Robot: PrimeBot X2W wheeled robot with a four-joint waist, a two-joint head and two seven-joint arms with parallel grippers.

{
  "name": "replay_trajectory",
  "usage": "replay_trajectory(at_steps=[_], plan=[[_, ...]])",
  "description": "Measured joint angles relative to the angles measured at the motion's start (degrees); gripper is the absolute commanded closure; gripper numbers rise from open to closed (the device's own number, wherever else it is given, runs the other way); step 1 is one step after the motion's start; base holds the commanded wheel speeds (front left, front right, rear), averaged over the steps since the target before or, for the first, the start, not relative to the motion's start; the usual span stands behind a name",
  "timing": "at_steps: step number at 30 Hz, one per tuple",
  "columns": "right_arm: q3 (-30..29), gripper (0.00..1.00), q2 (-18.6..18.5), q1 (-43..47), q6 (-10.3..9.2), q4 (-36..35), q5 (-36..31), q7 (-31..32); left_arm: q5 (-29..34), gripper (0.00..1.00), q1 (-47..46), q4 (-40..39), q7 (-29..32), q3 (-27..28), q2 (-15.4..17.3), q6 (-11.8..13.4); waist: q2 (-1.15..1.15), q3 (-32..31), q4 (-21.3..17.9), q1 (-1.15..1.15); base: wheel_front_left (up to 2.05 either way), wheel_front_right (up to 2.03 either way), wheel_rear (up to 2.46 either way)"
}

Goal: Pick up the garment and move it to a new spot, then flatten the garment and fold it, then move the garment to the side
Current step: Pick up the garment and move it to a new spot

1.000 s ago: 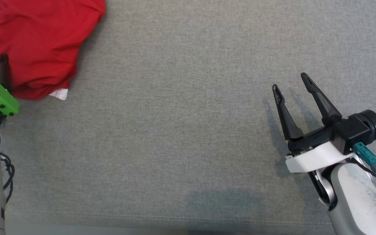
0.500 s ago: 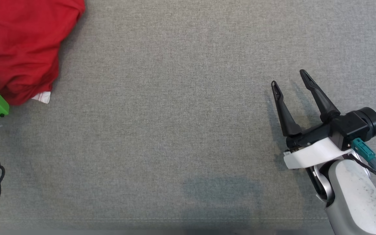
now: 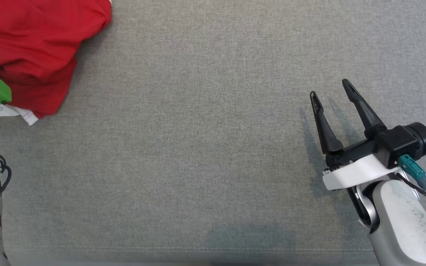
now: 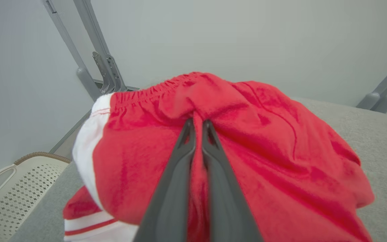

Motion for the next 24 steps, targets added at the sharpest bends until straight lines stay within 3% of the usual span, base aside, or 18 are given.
replay_trajectory(at_steps=[6, 16, 21, 24], plan=[[0.2, 0.00, 0.3, 0.2, -0.32, 0.7, 0.2, 0.0, 2.4, 1.00, -1.6, -2.9, -4.3, -3.8, -1.1, -0.9, 0.00, -2.1, 0.5, 0.00, 0.00, 0.00, 0.00], [1.1, 0.00, 1.8, 1.0, -0.32, 1.3, 1.4, 0.0, 5.3, 1.00, -2.2, -6.5, -6.6, -15.0, -8.2, -3.6, 0.00, -6.3, -0.2, 0.00, 0.00, 0.00, 0.00], [1.1, 0.00, 2.8, 1.9, -0.40, 1.5, 2.2, 0.0, 7.0, 1.00, 2.2, -6.5, -6.1, -23.7, -13.8, -4.1, 0.00, -8.4, -2.7, 0.00, 0.00, 0.00, 0.00], [1.4, 0.00, 3.3, 3.5, -0.44, 1.8, 2.6, 0.0, 7.1, 1.00, 5.2, -6.1, -5.2, -27.4, -14.5, -4.4, 0.00, -9.4, -4.3, 0.00, 0.00, 0.00, 0.00]])
